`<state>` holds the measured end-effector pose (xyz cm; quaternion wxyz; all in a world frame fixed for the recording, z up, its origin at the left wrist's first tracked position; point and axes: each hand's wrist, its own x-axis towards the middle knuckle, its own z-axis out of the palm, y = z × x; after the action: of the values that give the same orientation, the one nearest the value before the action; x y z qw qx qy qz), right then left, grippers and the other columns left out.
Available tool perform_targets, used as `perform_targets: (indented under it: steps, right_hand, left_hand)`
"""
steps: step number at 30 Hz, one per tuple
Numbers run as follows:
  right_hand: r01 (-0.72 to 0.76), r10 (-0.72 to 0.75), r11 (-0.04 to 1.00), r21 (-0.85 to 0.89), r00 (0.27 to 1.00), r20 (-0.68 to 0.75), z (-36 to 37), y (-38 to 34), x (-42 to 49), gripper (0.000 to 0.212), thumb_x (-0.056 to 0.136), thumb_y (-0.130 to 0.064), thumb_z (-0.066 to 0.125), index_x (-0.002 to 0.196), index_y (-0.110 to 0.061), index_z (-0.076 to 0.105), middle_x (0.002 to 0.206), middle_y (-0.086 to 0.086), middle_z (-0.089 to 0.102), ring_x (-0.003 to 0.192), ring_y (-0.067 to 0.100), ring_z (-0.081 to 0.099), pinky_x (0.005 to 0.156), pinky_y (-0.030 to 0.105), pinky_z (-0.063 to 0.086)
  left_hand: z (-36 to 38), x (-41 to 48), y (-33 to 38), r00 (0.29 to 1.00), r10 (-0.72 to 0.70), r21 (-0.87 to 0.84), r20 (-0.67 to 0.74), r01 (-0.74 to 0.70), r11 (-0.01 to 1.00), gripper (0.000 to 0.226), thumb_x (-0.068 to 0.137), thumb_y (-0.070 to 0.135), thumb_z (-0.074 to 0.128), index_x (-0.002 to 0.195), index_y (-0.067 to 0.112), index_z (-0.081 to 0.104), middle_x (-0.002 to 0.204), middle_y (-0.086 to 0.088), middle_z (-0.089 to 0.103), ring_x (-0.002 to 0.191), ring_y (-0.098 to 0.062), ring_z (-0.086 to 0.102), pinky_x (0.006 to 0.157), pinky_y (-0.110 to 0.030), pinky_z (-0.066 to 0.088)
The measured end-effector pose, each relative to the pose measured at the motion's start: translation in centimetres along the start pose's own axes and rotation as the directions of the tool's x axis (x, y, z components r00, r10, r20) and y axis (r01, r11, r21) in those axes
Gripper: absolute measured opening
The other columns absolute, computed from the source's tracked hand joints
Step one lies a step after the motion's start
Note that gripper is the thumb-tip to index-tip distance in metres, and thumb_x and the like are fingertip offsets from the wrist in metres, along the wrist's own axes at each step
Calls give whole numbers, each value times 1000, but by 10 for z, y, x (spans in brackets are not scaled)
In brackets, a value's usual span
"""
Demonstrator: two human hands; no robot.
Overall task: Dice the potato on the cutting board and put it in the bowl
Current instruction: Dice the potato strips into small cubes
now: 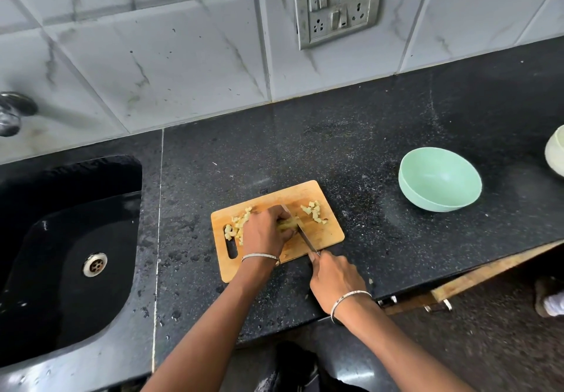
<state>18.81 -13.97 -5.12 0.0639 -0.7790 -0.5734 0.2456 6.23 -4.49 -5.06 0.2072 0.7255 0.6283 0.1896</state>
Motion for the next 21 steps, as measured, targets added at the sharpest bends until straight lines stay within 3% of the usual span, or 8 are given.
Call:
perform_targets:
  steps: [6, 15, 21]
  right_hand:
    - [5, -4, 1000, 10, 1000, -10, -1, 3, -3, 40, 104, -41, 28, 106, -13, 56, 108, 15, 65, 102, 38, 62, 67, 37, 36]
    - [-10, 11, 1000, 14, 997, -82, 3, 6, 0, 42, 104, -43, 26, 107, -14, 56, 107, 15, 65, 101, 39, 62, 68, 38, 38]
    - [-58, 48, 988, 143, 996, 74, 1, 10, 12, 47, 104, -45, 25, 104, -11, 58, 109, 18, 62, 104, 39, 58, 77, 40, 40]
  left_hand:
    - [-1, 0, -1, 1000, 24, 12, 12, -24, 1000, 28, 72, 23, 82, 96, 23, 69, 88, 6, 72, 81, -17, 65, 63, -25, 40]
    - [0, 2, -4, 999, 48, 45, -9, -47, 998, 32, 74, 28, 80, 101, 22, 65, 91, 2, 72, 85, -22, 65, 70, -32, 48]
    - [2, 2, -5, 999, 41, 71, -14, -40, 997, 33, 76, 31, 78, 105, 24, 63, 96, 0, 70, 90, -24, 63, 71, -33, 46]
